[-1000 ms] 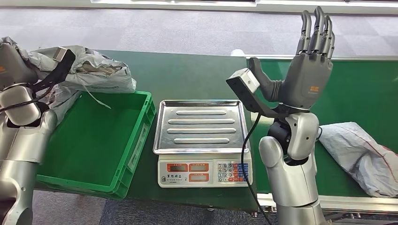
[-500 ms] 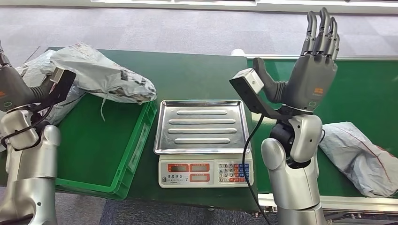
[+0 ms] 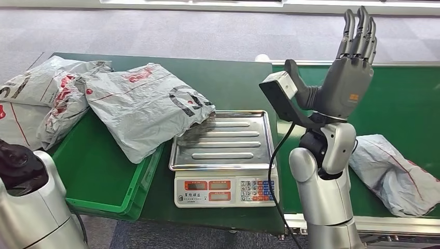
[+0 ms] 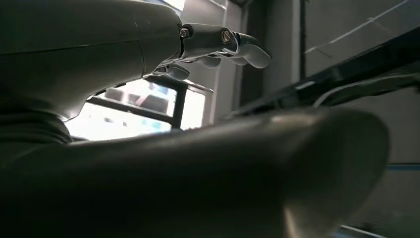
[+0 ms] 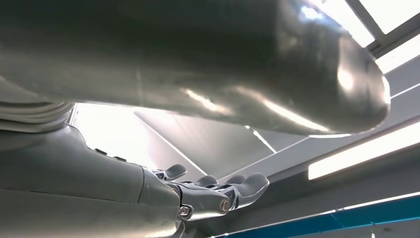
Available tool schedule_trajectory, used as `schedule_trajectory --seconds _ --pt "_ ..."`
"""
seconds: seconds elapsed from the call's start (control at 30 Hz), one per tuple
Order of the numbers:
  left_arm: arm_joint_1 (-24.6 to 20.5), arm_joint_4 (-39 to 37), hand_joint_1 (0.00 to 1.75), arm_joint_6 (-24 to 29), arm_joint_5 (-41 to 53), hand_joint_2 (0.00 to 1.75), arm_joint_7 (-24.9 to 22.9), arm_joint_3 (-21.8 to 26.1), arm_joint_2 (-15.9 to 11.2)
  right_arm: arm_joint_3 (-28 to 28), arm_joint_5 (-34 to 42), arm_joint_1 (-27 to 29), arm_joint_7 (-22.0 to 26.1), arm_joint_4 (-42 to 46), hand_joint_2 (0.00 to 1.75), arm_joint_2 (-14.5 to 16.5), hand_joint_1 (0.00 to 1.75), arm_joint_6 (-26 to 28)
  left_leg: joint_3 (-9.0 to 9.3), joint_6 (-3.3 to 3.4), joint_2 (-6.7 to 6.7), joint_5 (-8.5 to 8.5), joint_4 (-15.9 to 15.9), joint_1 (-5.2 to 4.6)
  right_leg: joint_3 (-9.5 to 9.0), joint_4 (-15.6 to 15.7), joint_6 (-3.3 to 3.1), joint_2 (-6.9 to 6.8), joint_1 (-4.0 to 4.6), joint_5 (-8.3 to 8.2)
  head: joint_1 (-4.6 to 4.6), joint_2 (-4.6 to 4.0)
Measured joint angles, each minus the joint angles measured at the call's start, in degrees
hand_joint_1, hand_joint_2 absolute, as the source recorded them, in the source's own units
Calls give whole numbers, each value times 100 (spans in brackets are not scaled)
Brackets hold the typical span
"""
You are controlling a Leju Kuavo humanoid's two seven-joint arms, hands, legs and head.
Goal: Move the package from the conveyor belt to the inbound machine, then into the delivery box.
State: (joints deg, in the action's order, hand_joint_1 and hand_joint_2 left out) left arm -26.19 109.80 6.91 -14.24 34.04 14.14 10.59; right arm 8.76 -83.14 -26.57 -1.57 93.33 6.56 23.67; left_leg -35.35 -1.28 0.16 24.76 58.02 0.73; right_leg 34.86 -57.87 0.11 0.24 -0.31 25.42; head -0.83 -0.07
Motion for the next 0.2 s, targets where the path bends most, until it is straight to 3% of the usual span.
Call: schedule_trajectory --seconds 0.2 --pt "341 1140 0 -328 -327 0 105 -40 381 -124 82 -32 47 -98 0 -22 0 26 -1 1 -6 1 0 -1 -2 0 2 -4 -1 2 1 0"
